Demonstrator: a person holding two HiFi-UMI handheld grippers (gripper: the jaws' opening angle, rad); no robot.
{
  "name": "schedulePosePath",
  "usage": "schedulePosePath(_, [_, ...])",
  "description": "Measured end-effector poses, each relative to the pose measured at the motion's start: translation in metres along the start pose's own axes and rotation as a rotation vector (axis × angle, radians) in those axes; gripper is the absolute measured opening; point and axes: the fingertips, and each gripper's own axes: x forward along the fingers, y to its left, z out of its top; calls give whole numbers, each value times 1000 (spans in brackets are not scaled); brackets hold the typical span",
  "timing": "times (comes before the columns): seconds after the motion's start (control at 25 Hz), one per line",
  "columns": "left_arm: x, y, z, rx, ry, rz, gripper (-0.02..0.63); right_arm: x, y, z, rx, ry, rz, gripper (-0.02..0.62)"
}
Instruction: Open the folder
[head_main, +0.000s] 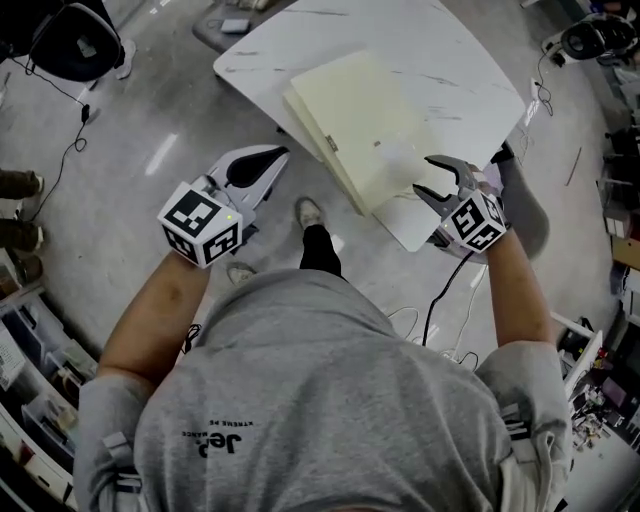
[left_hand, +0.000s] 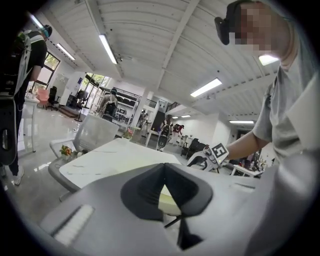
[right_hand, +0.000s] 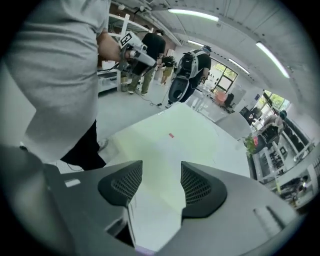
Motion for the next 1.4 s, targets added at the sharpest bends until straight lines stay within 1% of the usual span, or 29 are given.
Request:
schedulePosePath(0.12, [2,-9,-2,12,11,-17,57,6,25,-8,-100,35,2,242])
schedulePosePath(0.24, [2,-13,-4,20,21,-30,58,17,52,6,-164,16,4,257])
schedulePosePath(0.32, [1,-16,-5,23,22,-37,58,25,67,22,-159,-28,-9,258])
schedulePosePath(0.48, [-4,-21,-10,26,21,-46,58,39,82,58,-74,-120,-53,262])
schedulePosePath(0.6, [-11,-24,-10,30,21,-50,57,44,84,72,-36,-133,-112,267])
schedulePosePath(0.68, [-17,-21,-10,32,19,-45,58,48,83,74,-37,-113,-160,267])
schedulePosePath(0.84, [-27,-18,-8,37,13,-38,57,53,82,66,-68,-43,-235,267])
schedulePosePath(1.0, [-38,-17,-6,38,3,-31,57,48,83,65,-112,0,-306,267])
schedulePosePath(1.24, [-48,-23,-4,48,-1,-40,58,28,74,80,-201,3,-425,265])
schedulePosePath(1.4, [-53,-21,1,52,-12,-37,58,-1,56,95,-228,-15,-502,265])
